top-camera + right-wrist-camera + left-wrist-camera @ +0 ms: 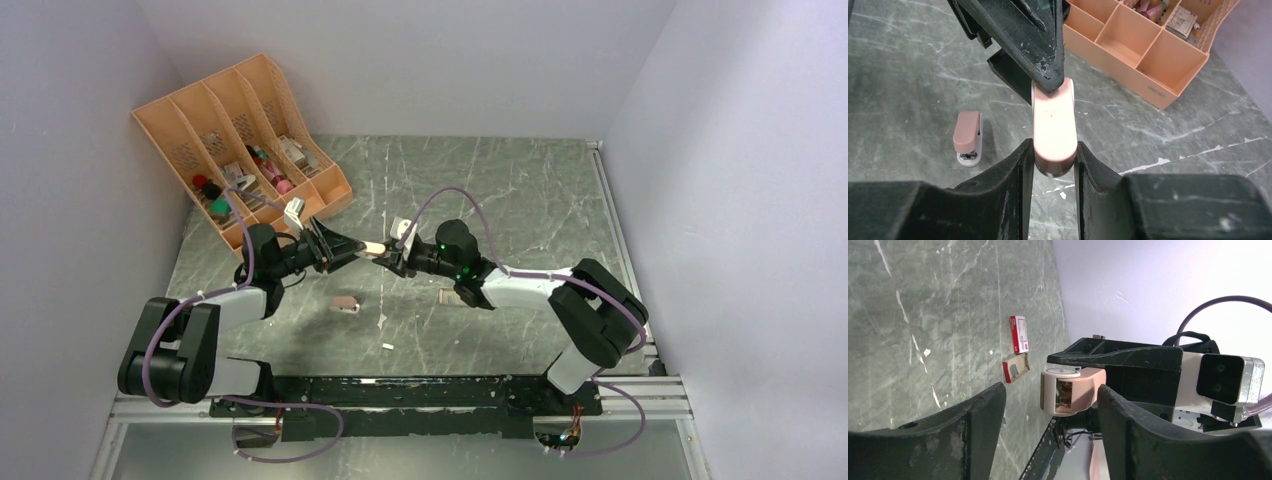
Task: Load the staples into the stapler
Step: Close the stapler at the center of the board.
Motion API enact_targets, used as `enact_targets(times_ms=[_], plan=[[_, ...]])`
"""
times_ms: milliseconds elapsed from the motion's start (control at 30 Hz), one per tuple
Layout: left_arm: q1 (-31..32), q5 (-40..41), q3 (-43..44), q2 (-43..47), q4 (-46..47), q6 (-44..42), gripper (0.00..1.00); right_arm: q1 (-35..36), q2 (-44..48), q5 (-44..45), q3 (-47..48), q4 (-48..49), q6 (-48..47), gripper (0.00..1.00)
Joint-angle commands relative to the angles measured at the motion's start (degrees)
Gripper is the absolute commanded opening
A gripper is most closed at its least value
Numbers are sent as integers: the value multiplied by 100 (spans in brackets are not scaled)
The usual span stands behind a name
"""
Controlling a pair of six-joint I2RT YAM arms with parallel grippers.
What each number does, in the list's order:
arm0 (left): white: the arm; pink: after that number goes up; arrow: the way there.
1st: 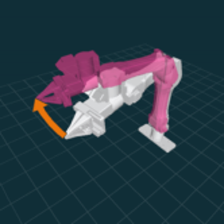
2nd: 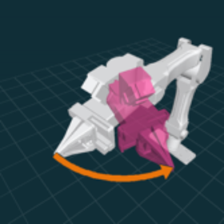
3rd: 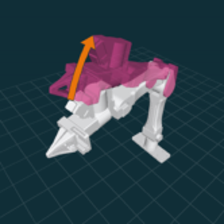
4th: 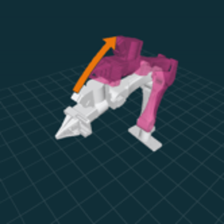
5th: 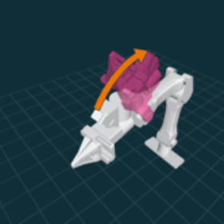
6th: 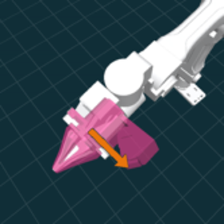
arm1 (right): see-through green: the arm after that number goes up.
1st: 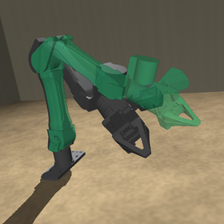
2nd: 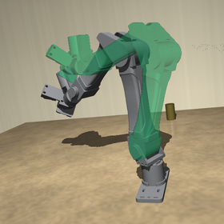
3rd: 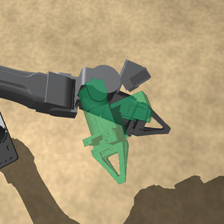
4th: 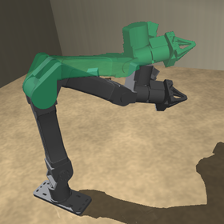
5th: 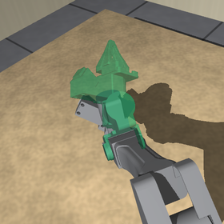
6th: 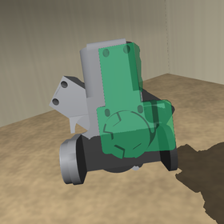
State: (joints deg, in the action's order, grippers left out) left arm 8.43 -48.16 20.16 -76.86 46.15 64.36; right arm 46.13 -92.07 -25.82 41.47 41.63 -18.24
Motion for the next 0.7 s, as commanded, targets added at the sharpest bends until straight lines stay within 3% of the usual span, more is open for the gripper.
enact_targets(times_ms=[0, 133, 300, 400, 467, 600, 667], plan=[[-43, -235, 87, 68, 687, -116, 75, 1, 146, -8, 97, 15, 71, 23], [-129, -67, 349, 519, 196, -750, 82, 0, 567, 119, 19, -491, 42, 23], [-114, 392, 1101, 1573, -1600, -2659, 90, -11, 1299, 23, 166, -1362, 177, 23], [-113, 391, 1256, 2402, -1988, -3715, 93, -9, 1631, -198, 406, -2036, 249, 23], [-104, -36, 1209, 2851, -1883, -4504, 94, -10, 1888, -465, 514, -2326, 240, 24], [-80, -1747, 1161, 3449, -1739, -6068, 94, -12, 2384, -915, 616, -2588, 307, 24], [-58, -2033, 1210, 3610, -1960, -6655, 95, -8, 2575, -1102, 629, -2663, 321, 24]])
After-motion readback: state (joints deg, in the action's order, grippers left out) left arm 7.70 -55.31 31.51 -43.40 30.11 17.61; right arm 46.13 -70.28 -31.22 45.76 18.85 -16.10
